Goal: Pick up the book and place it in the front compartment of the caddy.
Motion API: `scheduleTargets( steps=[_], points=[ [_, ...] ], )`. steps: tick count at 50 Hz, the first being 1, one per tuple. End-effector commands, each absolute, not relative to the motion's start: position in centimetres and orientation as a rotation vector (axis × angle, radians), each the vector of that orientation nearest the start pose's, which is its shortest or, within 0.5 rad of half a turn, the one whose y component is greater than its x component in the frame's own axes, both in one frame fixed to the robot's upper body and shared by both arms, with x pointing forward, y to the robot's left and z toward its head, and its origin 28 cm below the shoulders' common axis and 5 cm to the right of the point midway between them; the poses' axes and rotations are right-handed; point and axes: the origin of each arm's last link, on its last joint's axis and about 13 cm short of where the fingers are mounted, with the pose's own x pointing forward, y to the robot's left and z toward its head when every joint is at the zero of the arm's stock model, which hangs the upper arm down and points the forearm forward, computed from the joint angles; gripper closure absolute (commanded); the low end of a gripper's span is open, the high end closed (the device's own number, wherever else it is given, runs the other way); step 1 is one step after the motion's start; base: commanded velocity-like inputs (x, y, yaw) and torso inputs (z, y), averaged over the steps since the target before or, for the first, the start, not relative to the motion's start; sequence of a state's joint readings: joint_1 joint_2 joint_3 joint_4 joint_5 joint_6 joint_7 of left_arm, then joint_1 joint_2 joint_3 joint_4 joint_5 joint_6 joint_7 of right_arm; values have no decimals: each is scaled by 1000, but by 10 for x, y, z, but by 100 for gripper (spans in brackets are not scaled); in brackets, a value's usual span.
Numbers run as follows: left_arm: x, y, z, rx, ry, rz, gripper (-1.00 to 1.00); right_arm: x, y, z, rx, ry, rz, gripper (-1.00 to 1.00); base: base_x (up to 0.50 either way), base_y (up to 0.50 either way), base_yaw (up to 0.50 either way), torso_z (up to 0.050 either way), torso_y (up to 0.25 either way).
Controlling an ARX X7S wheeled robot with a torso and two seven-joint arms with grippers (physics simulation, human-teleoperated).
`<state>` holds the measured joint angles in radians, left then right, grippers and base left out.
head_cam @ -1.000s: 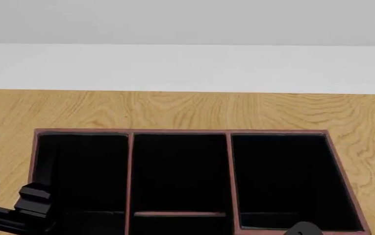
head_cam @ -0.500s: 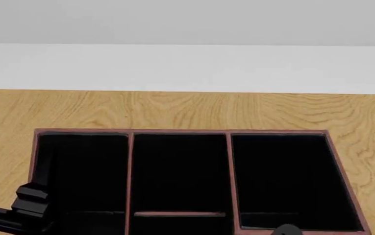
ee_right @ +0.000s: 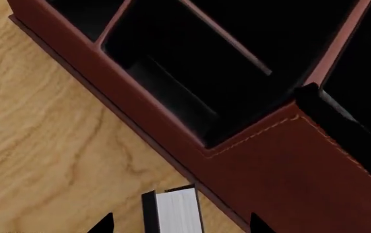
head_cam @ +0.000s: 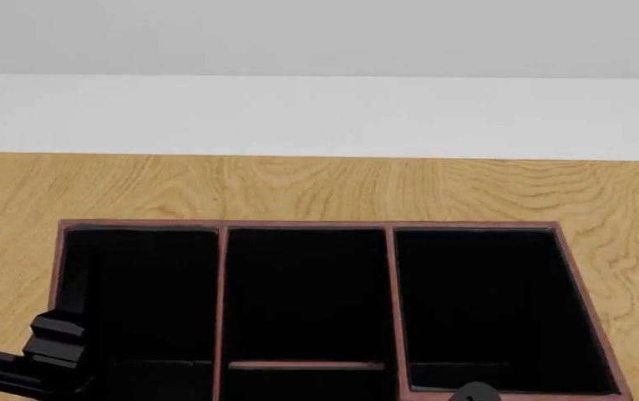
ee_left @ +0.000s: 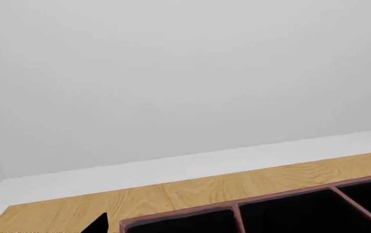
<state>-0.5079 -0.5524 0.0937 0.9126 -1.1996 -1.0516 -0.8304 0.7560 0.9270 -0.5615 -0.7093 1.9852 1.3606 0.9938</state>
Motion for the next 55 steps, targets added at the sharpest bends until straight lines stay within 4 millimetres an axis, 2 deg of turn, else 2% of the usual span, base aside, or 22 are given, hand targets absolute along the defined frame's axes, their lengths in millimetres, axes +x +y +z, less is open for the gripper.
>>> scheduleTargets(
  steps=[1,21,55],
  points=[
    [179,209,207,63,-53,-155,-100,152,-138,185,-518,762,575,-100,0,0,0,0,0],
    [179,209,205,62,-50,-153,-100,156,-141,169,-507,818,583,-100,0,0,0,0,0],
    [178,209,206,62,-53,-150,-100,167,-149,154,-505,895,574,-100,0,0,0,0,0]
  ],
)
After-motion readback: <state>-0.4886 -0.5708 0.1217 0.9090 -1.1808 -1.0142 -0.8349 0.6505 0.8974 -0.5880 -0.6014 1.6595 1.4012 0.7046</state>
